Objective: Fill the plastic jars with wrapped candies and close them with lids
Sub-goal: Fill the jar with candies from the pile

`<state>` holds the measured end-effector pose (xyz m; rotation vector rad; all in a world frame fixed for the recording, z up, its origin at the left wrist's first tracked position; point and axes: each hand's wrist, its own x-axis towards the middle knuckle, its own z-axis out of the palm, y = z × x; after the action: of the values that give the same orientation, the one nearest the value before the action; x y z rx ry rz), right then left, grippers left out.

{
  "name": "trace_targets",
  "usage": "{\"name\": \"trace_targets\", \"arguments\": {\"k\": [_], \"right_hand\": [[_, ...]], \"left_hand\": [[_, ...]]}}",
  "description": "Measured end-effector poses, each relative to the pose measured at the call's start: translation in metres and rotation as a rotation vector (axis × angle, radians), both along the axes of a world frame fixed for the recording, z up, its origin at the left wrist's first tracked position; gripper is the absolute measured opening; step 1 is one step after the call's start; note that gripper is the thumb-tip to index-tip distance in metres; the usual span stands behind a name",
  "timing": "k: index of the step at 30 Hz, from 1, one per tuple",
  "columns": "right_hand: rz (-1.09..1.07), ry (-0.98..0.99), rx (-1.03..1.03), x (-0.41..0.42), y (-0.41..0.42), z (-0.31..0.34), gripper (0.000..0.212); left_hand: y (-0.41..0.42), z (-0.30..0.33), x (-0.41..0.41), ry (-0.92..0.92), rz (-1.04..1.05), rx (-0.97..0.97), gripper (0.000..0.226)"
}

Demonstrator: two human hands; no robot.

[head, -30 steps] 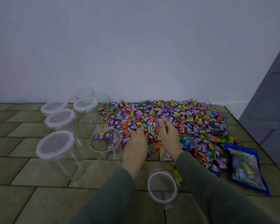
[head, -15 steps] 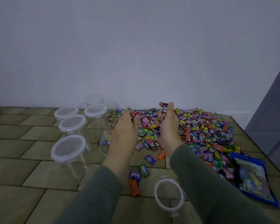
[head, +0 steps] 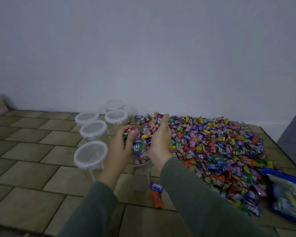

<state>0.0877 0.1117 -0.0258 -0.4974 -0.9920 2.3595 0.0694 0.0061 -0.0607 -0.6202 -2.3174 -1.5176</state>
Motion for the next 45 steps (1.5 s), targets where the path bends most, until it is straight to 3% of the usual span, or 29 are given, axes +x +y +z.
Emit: {"name": "trace_targets", "arguments": {"k": [6, 10, 14, 16, 20, 23, 30, 33, 38, 45], "right_hand": [[-0.106, 0.037, -0.029, -0.002, -0.002, -0.008, 0.041], [-0.123, 0.052, -0.054, -0.005, -0.001, -0.011, 0.041], [-0.094, 0.067, -0.030, -0.005, -0.001, -0.014, 0.041], [-0.051, 0.086, -0.040, -0.008, 0.001, -0.017, 0.040], [0.150, 0.058, 0.129, -0.006, 0.008, -0.014, 0.041], [0.241, -0.046, 0.345, -0.005, 0.015, -0.016, 0.047], [0.266, -0.132, 0.351, -0.003, 0.013, -0.015, 0.065], [0.364, -0.046, 0.315, 0.000, 0.016, -0.015, 0.031], [0.424, 0.142, 0.306, 0.003, 0.012, -0.016, 0.003], [0.396, 0.147, 0.639, 0.002, 0.006, -0.019, 0.007]], "left_hand": [[-0.004, -0.017, -0.008, -0.109, -0.096, 0.088, 0.033], [-0.005, -0.026, -0.008, -0.010, -0.209, 0.230, 0.021], [-0.004, -0.027, 0.000, -0.039, -0.243, 0.376, 0.034], [0.000, -0.032, 0.005, -0.164, -0.223, 0.506, 0.045], [0.014, -0.038, 0.004, -0.666, -0.245, 0.748, 0.051], [0.019, -0.045, -0.001, -0.773, -0.219, 0.827, 0.052], [0.022, -0.042, 0.002, -0.786, -0.171, 0.811, 0.061], [0.019, -0.044, 0.002, -0.734, -0.192, 0.791, 0.053], [0.015, -0.047, 0.000, -0.699, -0.207, 0.776, 0.052], [0.010, -0.043, 0.006, -0.662, -0.240, 0.844, 0.046]]}}
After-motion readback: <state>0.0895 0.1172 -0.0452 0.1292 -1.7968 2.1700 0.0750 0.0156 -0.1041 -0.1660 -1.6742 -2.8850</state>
